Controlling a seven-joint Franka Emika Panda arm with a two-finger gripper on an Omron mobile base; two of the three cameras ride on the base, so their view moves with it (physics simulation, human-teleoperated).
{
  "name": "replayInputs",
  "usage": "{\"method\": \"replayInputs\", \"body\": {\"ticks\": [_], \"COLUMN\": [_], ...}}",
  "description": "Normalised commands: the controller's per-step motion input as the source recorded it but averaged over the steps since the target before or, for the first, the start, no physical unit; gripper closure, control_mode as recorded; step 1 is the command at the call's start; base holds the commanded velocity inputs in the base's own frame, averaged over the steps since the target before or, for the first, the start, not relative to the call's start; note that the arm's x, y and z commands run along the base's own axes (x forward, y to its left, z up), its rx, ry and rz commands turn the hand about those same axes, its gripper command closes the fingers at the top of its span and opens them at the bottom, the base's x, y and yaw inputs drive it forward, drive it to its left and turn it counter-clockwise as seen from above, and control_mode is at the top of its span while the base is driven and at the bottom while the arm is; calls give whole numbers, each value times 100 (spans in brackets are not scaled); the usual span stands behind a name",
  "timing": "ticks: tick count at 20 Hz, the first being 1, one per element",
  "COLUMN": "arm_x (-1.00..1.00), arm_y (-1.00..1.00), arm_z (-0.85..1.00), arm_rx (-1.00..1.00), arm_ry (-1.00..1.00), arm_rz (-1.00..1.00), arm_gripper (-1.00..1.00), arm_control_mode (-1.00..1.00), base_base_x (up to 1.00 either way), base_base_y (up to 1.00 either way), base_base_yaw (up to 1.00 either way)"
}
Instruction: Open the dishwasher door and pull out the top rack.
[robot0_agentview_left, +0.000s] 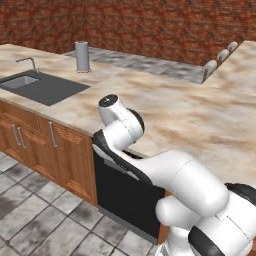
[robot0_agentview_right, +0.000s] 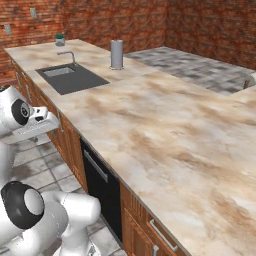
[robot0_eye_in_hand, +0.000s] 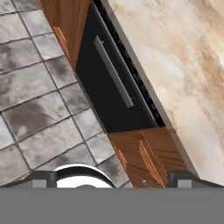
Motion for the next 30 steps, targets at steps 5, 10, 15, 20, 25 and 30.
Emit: {"method": "replayInputs", "body": {"ticks": [5, 10, 15, 20, 25, 30], "arm_x": [0, 0, 0, 0, 0, 0], "arm_y": [48, 32, 20, 10, 1, 0], "arm_z": [-47, -43, -42, -35, -32, -22], "arm_rx": [-23, -20, -20, -21, -20, -17], "arm_ry": [0, 0, 0, 0, 0, 0], "arm_rz": [0, 0, 0, 0, 0, 0], "arm_gripper": [-100, -100, -100, -100, -100, -100], "arm_control_mode": [-100, -100, -100, -100, -100, -100], "base_base_x": [0, 0, 0, 0, 0, 0], "base_base_y": [0, 0, 0, 0, 0, 0], "base_base_yaw": [0, 0, 0, 0, 0, 0]}}
